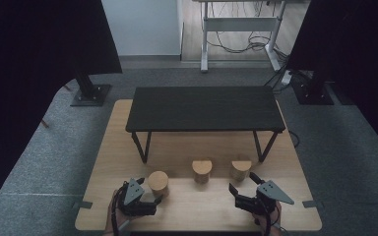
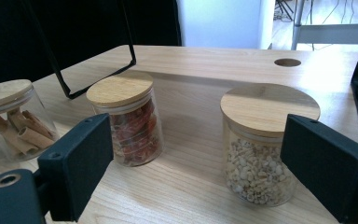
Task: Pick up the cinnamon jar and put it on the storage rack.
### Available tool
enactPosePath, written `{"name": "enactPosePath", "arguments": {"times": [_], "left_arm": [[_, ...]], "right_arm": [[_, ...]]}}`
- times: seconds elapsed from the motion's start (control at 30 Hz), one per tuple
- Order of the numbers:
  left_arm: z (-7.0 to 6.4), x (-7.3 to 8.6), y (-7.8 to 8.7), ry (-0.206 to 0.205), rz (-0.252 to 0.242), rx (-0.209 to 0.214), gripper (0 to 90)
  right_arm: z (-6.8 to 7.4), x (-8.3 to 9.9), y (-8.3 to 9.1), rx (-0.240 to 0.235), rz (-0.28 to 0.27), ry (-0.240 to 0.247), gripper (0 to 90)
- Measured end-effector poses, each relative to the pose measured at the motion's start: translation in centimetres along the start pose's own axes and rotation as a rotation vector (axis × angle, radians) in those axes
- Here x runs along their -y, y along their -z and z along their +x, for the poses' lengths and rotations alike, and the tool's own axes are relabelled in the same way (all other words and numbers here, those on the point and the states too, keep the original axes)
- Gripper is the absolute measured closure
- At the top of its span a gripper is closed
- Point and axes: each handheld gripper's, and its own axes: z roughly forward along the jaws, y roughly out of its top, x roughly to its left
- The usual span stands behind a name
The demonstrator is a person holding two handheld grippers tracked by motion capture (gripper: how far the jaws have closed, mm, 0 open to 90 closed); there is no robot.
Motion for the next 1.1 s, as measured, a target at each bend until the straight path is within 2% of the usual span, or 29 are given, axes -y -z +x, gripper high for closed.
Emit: {"name": "enactPosePath", "arguments": {"times": [0.33, 0.67, 0.87, 1.1], "left_arm": [[0.2, 0.0, -1.0, 0.017, 0.001, 0.021, 7.9], [-0.4, -0.4, -2.2, 0.003, 0.004, 0.026, 7.9], [-0.5, -0.3, -2.8, 0.008, 0.007, 0.002, 8.4], [-0.7, -0.3, -3.2, 0.012, 0.001, -0.008, 10.9]], "right_arm": [[0.0, 0.1, -0.1, 0.013, 0.008, -0.002, 8.9], [0.2, 0.2, -0.2, 0.013, 0.015, 0.005, 8.9], [0.4, 0.2, -0.3, 0.012, 0.021, 0.010, 8.9], [0.5, 0.2, -0.3, 0.012, 0.022, 0.011, 8.9]]}}
